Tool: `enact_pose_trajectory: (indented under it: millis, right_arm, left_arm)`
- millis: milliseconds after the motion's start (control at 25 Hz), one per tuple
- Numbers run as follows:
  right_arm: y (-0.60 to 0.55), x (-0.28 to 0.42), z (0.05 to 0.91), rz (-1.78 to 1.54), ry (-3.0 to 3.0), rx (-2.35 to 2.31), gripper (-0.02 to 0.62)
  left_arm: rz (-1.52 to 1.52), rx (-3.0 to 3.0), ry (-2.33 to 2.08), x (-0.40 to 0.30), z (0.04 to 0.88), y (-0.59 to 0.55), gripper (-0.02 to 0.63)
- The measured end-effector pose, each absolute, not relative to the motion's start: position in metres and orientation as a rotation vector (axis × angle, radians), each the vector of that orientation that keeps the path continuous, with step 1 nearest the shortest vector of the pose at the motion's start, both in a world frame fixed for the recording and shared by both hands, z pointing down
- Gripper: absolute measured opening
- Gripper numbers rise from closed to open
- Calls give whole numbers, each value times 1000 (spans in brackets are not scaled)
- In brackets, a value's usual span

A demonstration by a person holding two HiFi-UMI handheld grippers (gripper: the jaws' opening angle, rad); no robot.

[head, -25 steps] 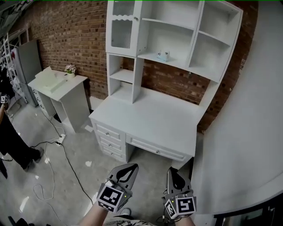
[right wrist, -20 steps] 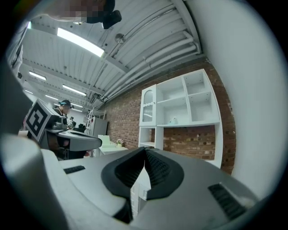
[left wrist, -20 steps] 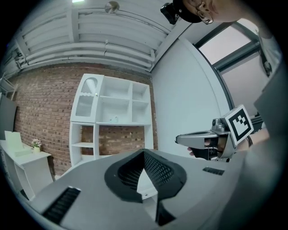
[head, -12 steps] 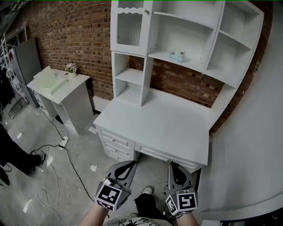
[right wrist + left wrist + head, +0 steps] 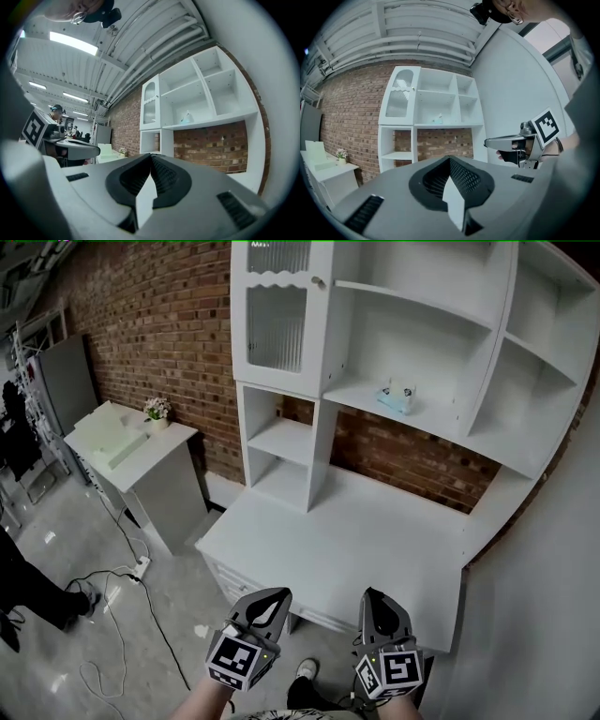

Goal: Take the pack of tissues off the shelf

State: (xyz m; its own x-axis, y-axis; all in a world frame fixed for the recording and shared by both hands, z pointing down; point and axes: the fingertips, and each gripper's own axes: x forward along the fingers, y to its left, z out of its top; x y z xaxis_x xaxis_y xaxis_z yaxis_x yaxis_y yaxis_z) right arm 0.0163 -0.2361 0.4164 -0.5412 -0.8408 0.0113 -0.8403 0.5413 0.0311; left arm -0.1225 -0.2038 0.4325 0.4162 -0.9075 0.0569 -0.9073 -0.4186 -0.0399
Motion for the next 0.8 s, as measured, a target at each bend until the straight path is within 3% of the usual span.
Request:
enact_pose_trajectory:
  millis: [800]
  right_arm:
    - [-466, 28, 366, -161, -2671, 1593, 8]
  left_arm:
    - [6, -2625, 1609, -119, 391, -444, 14]
